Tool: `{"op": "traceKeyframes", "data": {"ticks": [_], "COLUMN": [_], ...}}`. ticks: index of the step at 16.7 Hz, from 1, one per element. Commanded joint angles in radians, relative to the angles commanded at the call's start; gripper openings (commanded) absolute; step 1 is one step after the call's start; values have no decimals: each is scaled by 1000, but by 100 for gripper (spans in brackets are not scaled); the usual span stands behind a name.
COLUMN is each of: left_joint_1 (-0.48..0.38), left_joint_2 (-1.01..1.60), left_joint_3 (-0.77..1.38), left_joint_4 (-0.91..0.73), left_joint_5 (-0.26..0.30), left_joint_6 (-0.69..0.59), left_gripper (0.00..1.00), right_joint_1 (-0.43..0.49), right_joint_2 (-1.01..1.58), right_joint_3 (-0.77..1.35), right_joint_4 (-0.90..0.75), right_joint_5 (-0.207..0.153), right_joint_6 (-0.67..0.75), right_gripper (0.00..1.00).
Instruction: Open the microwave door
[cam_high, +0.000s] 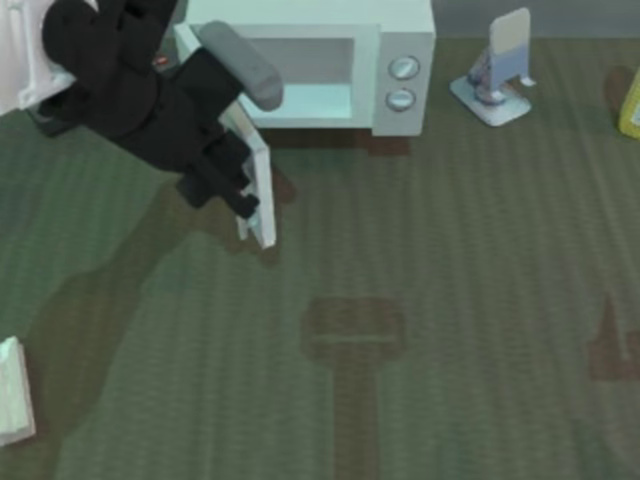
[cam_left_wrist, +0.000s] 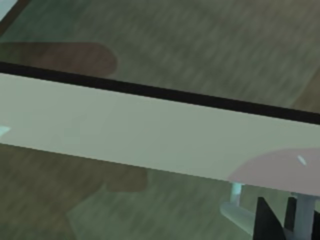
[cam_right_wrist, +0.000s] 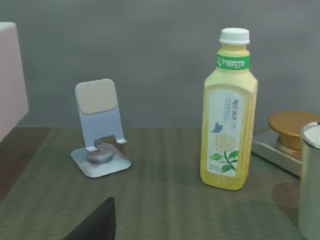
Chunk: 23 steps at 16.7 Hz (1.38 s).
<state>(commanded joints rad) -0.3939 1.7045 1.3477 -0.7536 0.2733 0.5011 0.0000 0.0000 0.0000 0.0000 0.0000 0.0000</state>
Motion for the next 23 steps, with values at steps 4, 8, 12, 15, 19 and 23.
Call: {"op": "traceKeyframes", "data": {"ticks": [4, 8, 12, 15, 19, 23], "left_joint_1": [0, -2, 32, 66, 77, 77], "left_joint_2": [0, 0, -4, -10, -8, -8], "left_joint_3": [0, -1, 0, 1, -2, -2], "left_joint_4": [0, -2, -29, -54, -66, -66], "left_joint_5": [0, 5, 39, 74, 85, 85], "left_joint_6": [0, 1, 84, 167, 193, 193], "left_gripper": [0, 0, 0, 0, 0, 0], "right_joint_1": [0, 0, 0, 0, 0, 0], "right_joint_2": [0, 0, 0, 0, 0, 0], "right_joint_3": [0, 0, 0, 0, 0, 0], "right_joint_4": [0, 0, 0, 0, 0, 0], "right_joint_5": [0, 0, 0, 0, 0, 0], "right_joint_6": [0, 0, 0, 0, 0, 0], "right_gripper": [100, 100, 100, 100, 100, 100]}}
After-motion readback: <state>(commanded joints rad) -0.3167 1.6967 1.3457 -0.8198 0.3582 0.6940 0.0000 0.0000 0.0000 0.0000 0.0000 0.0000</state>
